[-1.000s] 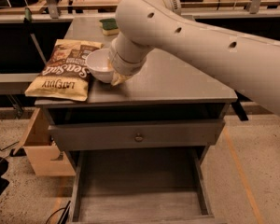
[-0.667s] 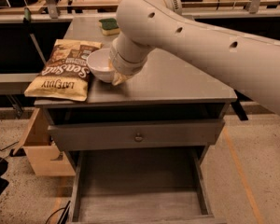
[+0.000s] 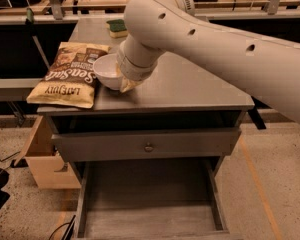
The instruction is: Move white bowl near brown chip bag
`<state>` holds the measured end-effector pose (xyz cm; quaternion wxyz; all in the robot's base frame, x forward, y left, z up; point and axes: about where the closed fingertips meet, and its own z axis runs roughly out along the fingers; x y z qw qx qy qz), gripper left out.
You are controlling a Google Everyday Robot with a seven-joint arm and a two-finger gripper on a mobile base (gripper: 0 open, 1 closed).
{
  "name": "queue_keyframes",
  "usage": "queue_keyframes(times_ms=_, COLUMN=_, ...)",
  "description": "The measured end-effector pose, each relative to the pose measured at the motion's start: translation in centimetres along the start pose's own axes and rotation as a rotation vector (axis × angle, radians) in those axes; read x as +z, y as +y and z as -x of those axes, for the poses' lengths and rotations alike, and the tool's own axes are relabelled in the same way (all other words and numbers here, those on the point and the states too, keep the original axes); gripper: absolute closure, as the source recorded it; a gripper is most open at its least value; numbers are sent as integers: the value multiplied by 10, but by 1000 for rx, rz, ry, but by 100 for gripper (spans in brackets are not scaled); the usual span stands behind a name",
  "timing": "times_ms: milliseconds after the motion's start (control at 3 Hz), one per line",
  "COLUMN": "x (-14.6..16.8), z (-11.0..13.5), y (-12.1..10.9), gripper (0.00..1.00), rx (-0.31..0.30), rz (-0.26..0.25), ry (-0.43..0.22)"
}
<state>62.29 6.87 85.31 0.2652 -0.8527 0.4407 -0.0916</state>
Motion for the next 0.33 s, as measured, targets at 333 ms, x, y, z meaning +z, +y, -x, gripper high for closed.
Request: queue_keyframes(times_ms=333, x=0, z=1, y=0, gripper=13, rx=-2, rz=1, ry=0)
